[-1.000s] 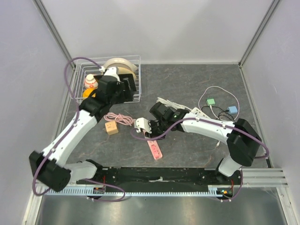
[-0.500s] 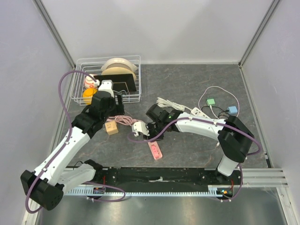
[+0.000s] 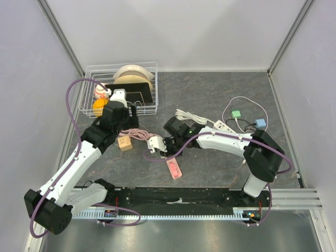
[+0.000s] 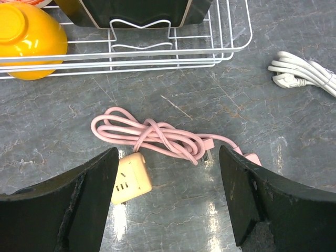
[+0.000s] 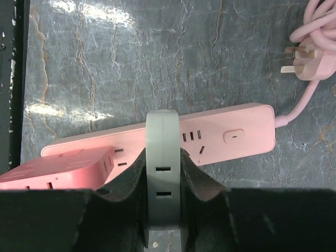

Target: Insert the plug

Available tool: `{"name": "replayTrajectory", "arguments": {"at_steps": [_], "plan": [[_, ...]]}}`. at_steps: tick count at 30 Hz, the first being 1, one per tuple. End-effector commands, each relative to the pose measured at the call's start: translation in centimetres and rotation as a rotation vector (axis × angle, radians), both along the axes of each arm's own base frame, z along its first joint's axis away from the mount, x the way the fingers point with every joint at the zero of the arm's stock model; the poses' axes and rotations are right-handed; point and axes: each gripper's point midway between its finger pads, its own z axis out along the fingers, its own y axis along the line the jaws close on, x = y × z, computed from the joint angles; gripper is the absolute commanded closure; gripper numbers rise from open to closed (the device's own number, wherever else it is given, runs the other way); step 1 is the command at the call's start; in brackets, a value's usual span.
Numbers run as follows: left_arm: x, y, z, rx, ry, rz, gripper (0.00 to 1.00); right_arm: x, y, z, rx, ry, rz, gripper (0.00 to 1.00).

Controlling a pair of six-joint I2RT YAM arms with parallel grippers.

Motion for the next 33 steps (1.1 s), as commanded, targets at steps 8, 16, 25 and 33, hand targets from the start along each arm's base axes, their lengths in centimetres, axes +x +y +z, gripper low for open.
{"name": "replayTrajectory", "arguments": {"at_steps": [8,16,25,33], "plan": [[0.7,0.0,0.4,-0.010,-0.026,-0.009,0.16,-0.3,-0.7,-0.5,-0.015,-0.014,0.017,1.00],[0.8,0.0,0.3,-0.026,-0.024,-0.014,0.17,-1.0,-0.6,-0.4,-0.016,0.004,0.030,1.00],[0.9,-0.2,0.1,-0.049,-0.014,-0.021,0.17,-1.6,-0.9,-0.7,-0.027,0.009,0.025,1.00],[0.8,-0.2,-0.1,-0.056,-0.007,-0.025,0.18,-2.2,-1.5,-3.7,-0.108,0.005,0.026,1.00]]}}
